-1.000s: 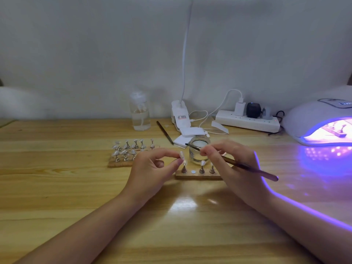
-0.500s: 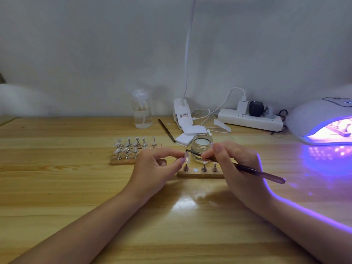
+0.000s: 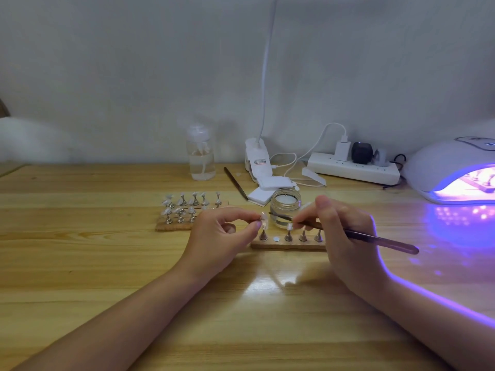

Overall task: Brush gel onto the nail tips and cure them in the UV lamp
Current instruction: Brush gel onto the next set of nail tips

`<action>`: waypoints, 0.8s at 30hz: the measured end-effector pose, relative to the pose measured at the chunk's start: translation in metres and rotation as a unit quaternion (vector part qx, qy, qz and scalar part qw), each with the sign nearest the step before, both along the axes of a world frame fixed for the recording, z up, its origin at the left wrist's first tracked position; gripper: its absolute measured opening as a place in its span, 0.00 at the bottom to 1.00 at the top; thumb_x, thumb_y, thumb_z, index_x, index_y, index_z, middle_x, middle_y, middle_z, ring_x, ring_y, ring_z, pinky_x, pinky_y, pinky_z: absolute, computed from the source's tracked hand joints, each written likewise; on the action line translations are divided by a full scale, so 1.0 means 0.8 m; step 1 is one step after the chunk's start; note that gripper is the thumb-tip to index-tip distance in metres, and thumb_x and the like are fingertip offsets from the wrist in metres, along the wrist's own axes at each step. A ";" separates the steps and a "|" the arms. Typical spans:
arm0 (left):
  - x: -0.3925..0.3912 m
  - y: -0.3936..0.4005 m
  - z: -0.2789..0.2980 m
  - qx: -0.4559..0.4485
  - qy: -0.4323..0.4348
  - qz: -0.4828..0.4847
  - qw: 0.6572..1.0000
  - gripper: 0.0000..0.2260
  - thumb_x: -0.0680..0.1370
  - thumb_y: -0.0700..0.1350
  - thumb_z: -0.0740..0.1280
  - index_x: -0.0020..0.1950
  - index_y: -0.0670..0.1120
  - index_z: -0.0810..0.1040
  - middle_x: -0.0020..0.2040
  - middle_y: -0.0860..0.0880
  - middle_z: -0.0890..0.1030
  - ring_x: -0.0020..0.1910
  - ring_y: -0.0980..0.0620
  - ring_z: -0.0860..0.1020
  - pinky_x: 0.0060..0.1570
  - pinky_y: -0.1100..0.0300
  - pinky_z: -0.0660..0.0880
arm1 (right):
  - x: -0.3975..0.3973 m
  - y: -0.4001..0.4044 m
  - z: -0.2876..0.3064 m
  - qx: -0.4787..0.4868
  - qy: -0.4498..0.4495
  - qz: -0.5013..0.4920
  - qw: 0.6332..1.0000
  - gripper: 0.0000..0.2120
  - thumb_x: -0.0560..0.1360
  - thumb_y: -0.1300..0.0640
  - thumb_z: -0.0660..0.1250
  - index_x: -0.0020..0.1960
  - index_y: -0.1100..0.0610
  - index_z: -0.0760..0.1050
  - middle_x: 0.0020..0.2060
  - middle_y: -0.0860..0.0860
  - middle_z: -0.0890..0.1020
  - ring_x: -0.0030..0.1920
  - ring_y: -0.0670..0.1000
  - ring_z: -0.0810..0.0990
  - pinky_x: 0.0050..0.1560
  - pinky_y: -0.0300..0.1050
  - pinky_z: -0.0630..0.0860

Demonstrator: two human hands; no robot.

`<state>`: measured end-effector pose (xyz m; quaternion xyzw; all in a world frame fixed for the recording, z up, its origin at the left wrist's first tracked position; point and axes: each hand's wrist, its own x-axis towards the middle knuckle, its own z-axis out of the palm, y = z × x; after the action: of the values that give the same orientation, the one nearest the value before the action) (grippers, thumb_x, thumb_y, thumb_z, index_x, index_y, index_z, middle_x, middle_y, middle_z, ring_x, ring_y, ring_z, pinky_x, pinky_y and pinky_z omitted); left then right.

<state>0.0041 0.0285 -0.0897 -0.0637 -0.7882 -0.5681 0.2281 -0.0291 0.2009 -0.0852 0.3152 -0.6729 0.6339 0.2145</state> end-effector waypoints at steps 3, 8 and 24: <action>0.000 0.000 0.000 0.000 -0.001 -0.001 1.000 0.09 0.70 0.36 0.71 0.39 0.50 0.83 0.32 0.62 0.80 0.21 0.60 0.61 0.22 0.71 0.58 | -0.002 -0.003 -0.002 0.030 -0.006 -0.011 0.999 0.16 0.74 0.47 0.57 0.37 0.52 0.79 0.34 0.49 0.83 0.38 0.46 0.81 0.43 0.46 0.79; 0.000 0.001 0.000 0.004 -0.005 0.005 1.000 0.11 0.70 0.36 0.71 0.38 0.53 0.82 0.34 0.62 0.80 0.20 0.60 0.62 0.22 0.72 0.59 | 0.001 -0.002 -0.001 0.021 -0.007 0.017 1.000 0.18 0.74 0.48 0.56 0.34 0.53 0.79 0.29 0.48 0.82 0.33 0.43 0.79 0.37 0.34 0.74; 0.000 0.001 0.001 0.004 -0.006 -0.003 1.000 0.11 0.70 0.36 0.71 0.38 0.54 0.82 0.34 0.62 0.80 0.20 0.60 0.62 0.22 0.71 0.59 | 0.003 -0.003 -0.002 -0.006 -0.017 0.021 1.000 0.19 0.74 0.47 0.56 0.31 0.52 0.78 0.26 0.49 0.80 0.28 0.43 0.77 0.34 0.33 0.71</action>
<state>0.0043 0.0291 -0.0887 -0.0617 -0.7870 -0.5723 0.2220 -0.0271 0.1986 -0.0869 0.3176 -0.6654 0.6478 0.1918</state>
